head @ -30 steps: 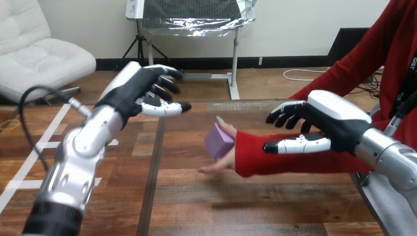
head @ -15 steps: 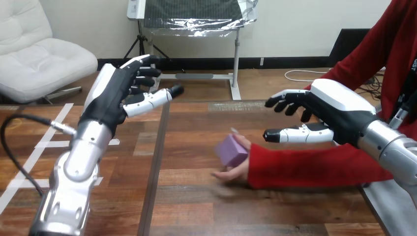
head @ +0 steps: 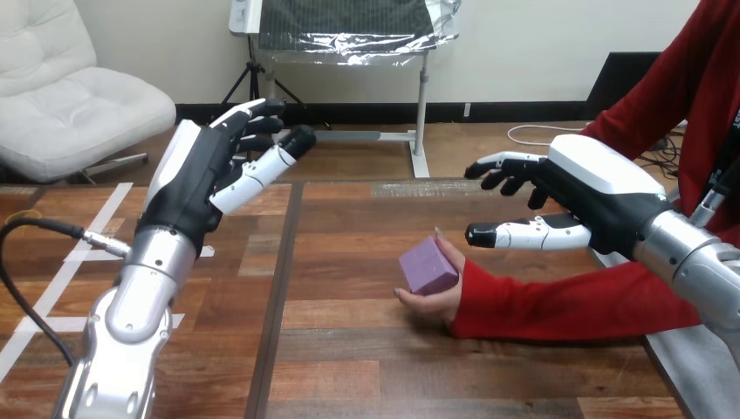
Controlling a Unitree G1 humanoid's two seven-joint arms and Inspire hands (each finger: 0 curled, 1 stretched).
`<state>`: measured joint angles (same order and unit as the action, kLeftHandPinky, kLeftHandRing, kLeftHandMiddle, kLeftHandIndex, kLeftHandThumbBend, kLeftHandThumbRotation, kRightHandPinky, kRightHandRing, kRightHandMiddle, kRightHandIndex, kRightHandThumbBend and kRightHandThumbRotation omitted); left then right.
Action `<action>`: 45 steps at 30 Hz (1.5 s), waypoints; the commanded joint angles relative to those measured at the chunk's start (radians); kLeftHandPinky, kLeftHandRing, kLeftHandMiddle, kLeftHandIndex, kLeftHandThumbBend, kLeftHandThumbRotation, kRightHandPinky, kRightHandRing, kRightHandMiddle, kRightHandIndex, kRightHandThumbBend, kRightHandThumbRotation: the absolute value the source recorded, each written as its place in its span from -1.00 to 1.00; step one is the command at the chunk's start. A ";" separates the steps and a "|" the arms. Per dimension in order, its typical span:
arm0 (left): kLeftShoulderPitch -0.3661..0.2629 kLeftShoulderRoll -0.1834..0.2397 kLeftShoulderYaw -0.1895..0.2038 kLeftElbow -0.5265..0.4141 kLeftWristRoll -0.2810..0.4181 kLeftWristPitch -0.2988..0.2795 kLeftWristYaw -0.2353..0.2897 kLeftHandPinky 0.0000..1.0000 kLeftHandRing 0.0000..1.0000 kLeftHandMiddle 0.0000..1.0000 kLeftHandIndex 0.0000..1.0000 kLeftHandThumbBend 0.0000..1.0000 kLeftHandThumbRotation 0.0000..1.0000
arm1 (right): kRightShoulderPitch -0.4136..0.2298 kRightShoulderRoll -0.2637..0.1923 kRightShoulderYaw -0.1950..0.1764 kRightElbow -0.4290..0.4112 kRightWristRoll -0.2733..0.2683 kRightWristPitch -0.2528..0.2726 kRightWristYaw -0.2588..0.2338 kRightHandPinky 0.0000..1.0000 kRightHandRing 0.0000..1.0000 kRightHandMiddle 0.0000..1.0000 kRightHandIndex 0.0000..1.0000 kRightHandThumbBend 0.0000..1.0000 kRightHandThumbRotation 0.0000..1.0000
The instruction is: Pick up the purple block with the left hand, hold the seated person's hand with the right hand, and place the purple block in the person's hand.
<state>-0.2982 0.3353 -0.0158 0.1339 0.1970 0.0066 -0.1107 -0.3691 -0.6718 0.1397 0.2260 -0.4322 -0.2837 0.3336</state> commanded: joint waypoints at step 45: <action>0.297 -0.097 0.072 -0.354 -0.184 -0.148 0.019 0.23 0.44 0.43 0.37 0.03 0.53 | 0.291 0.304 -0.153 -0.275 0.448 -0.200 -0.137 0.62 0.74 0.76 0.75 1.00 1.00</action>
<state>-0.0020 0.2601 0.0304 -0.1532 0.0315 -0.1156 -0.1087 -0.0722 -0.4303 -0.0180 -0.0354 -0.0312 -0.4498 0.2064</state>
